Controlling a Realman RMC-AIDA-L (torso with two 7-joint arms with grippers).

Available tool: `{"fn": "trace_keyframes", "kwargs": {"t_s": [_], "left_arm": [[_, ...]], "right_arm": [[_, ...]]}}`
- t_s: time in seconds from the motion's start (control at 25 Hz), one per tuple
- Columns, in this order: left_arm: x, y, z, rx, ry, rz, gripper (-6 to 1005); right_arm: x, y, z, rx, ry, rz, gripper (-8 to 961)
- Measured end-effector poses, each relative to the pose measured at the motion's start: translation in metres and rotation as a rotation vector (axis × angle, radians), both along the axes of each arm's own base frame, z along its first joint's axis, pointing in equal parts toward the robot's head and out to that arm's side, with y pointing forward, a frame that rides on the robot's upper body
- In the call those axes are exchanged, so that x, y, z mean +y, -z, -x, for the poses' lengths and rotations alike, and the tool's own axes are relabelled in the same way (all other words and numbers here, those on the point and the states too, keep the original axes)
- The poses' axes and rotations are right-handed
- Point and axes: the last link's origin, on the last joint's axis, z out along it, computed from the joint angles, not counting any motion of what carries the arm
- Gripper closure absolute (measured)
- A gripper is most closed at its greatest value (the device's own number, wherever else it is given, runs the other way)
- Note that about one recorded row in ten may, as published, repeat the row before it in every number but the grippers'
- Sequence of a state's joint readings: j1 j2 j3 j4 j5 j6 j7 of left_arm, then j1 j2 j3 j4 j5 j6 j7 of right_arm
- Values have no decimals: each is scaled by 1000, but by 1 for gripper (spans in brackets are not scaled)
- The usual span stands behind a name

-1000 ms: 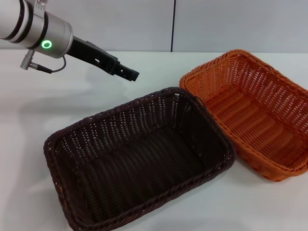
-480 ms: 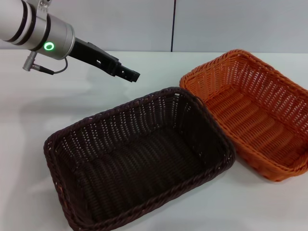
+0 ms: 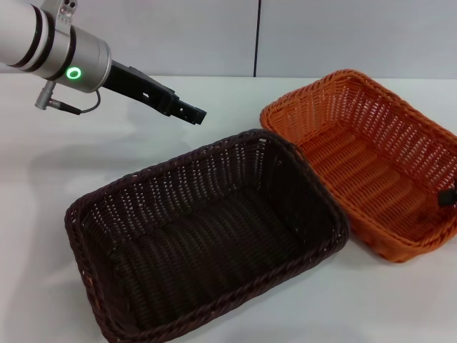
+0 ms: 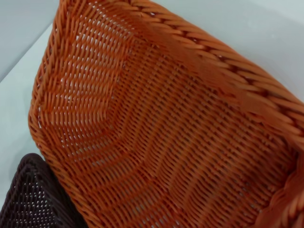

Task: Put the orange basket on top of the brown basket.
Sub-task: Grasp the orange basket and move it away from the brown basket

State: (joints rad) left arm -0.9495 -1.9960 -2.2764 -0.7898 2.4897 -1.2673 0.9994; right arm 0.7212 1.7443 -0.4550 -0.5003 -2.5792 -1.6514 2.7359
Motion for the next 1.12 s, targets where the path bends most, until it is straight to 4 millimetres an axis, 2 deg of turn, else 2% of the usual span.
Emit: {"fn": "trace_keyframes", "kwargs": {"t_s": [0.28, 0.48, 0.68, 1.12], "left_arm": [[1, 0, 1, 1, -2, -6, 139], [1, 1, 2, 0, -4, -7, 140], [1, 3, 1, -2, -4, -8, 140], [3, 4, 2, -1, -4, -16, 139]], "right_arm": [[-3, -3, -10, -27, 14, -32, 289], [-6, -4, -17, -37, 11, -48, 515], [-7, -4, -23, -60, 20, -71, 582], [-9, -5, -45, -110, 67, -160, 643]]}}
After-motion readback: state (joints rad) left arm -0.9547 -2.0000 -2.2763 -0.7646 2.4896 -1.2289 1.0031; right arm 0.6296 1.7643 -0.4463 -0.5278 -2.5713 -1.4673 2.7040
